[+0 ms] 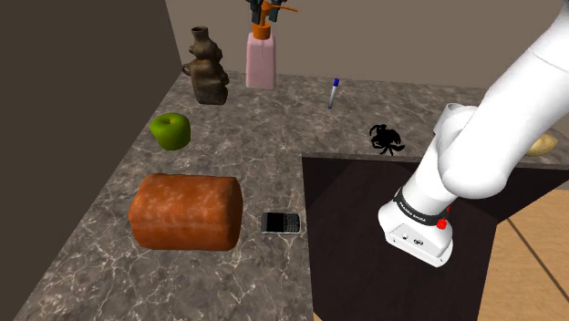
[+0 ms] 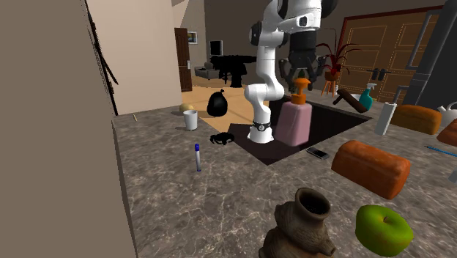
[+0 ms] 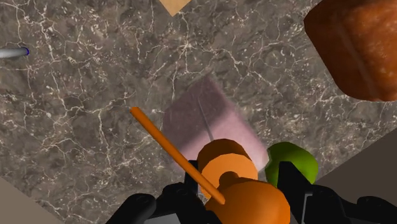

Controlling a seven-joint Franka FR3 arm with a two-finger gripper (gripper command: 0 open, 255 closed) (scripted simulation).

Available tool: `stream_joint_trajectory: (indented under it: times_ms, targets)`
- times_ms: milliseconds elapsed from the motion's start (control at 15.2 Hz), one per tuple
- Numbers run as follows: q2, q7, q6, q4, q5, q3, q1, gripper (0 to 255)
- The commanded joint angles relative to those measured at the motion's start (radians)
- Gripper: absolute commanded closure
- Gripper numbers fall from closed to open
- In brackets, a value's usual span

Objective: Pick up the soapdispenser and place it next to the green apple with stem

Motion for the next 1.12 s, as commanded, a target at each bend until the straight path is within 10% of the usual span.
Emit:
stream_joint_trajectory:
  times_ms: [0, 1056]
  targets:
    - [0.050, 0.036, 0.013, 0.040, 0.004, 0.020, 0.016, 255]
    - [0.468, 0.310, 0.008, 0.476, -0.031, 0.138, 0.171, 255]
